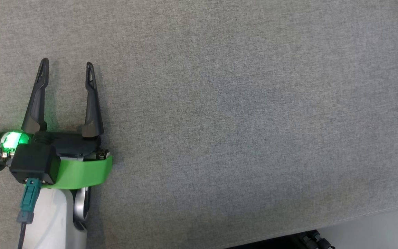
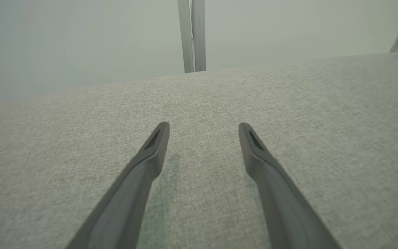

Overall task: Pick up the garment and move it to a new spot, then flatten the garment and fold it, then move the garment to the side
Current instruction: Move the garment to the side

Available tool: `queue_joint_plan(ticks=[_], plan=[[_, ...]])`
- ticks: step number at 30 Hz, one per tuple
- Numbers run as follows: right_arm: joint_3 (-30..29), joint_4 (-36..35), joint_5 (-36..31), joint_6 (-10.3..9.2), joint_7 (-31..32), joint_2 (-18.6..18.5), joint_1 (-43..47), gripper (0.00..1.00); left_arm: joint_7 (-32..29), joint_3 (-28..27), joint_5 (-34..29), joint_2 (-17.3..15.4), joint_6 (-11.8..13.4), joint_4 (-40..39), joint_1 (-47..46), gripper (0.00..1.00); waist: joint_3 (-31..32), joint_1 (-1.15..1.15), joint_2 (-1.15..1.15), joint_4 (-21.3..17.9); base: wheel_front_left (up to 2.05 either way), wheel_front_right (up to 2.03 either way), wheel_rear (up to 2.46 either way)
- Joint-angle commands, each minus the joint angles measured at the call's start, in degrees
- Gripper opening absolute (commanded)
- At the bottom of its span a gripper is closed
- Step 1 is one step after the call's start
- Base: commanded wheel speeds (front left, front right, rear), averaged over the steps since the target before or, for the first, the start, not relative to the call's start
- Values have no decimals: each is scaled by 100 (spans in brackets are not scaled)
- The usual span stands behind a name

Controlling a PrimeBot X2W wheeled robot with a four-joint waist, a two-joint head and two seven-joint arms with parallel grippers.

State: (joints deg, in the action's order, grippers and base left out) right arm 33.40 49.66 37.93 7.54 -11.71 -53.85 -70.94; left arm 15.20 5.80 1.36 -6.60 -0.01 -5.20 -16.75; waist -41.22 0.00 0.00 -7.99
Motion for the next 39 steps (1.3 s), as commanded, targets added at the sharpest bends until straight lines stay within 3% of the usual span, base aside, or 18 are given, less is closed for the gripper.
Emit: queue_joint_plan(ticks=[1,11,19,28,39], plan=[[24,134,-64,-12,-65,-8,-120,100,-14,20,5,1,21,124,-9,100,-12,0,0,41,0,0,0],[240,378,-459,-12,-330,219,-377,100,-14,-30,137,46,104,223,92,100,231,0,0,110,0,0,0],[-385,-475,-796,-12,-347,578,110,100,-11,-183,310,111,163,305,267,100,858,0,0,199,0,0,0],[-1513,-1705,-1324,-11,-349,1452,1634,100,-10,-415,441,169,151,452,702,100,1714,0,0,379,0,0,0],[-2423,-2973,-1766,-11,-350,2735,3832,100,-10,-580,607,287,50,729,1139,100,2532,0,0,650,0,0,0]])
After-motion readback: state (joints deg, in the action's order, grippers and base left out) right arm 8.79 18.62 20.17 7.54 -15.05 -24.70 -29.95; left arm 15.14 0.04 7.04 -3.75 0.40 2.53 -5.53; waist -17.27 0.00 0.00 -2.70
